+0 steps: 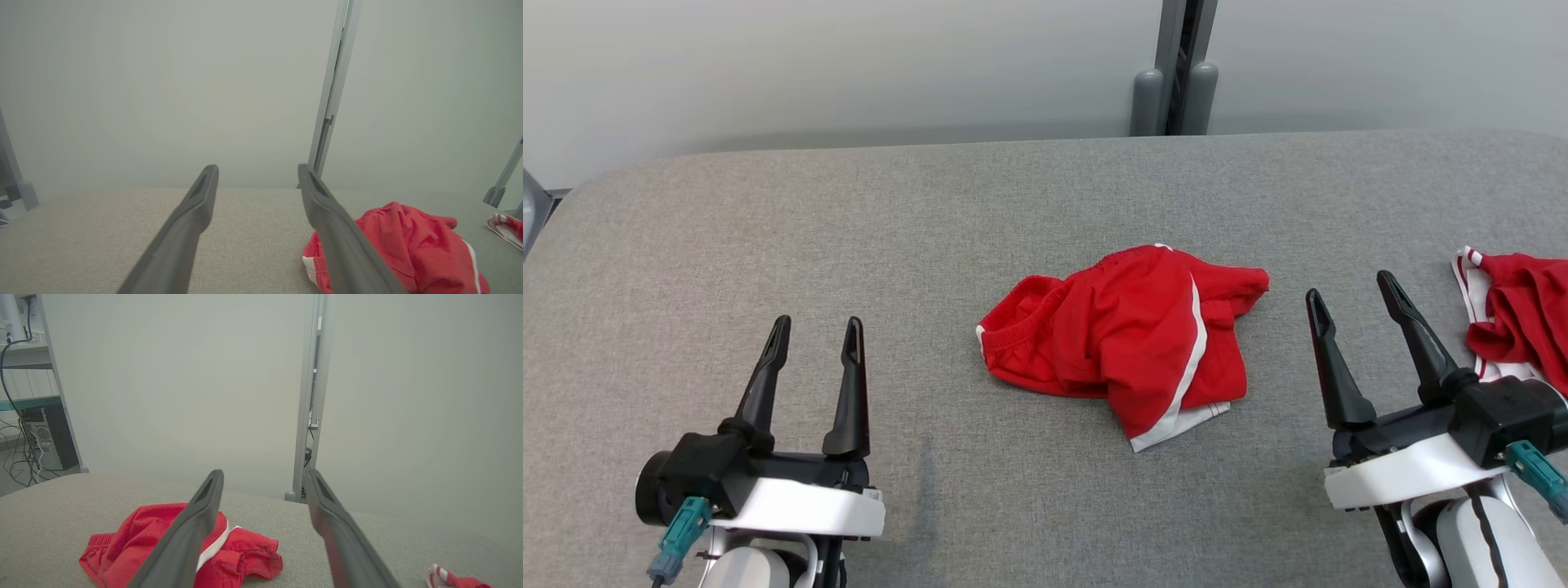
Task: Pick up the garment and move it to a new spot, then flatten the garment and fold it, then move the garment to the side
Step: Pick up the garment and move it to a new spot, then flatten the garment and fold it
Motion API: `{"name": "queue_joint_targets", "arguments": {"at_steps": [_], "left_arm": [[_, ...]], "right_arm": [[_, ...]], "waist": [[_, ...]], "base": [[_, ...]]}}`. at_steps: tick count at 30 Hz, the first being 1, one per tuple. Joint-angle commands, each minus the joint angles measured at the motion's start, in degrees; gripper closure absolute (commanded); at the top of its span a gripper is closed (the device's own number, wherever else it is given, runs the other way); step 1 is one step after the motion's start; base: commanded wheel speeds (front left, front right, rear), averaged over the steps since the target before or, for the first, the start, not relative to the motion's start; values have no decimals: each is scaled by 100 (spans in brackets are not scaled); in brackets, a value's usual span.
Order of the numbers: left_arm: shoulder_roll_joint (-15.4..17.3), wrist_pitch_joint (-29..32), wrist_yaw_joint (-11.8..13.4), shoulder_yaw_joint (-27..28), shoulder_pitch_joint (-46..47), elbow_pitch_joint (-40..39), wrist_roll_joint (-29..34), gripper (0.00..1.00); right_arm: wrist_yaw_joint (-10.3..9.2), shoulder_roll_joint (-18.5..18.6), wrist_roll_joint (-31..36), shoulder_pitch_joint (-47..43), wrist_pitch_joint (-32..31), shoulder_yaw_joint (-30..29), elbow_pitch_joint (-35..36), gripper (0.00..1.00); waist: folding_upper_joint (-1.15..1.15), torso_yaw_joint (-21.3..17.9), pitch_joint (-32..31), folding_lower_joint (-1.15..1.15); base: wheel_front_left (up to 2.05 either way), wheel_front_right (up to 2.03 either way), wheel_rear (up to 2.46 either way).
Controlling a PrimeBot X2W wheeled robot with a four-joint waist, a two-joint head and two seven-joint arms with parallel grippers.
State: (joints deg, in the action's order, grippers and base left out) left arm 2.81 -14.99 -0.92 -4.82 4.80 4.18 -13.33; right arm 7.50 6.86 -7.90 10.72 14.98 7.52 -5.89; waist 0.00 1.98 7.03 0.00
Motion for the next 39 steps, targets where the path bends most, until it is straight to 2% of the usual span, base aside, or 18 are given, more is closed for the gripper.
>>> {"name": "queue_joint_targets", "arguments": {"at_steps": [1, 39], "left_arm": [[22, -20, 43, -36, -61, -45, -3, 0], [21, -21, 144, -360, -110, 35, -56, 0]], "right_arm": [[-2, -3, -33, -45, 29, -31, -7, 0], [-2, -15, -40, -139, 30, 19, -168, 0]], "waist": [[0, -7, -7, 0], [0, 22, -121, 0]], "base": [[0, 0, 0], [0, 0, 0]]}}
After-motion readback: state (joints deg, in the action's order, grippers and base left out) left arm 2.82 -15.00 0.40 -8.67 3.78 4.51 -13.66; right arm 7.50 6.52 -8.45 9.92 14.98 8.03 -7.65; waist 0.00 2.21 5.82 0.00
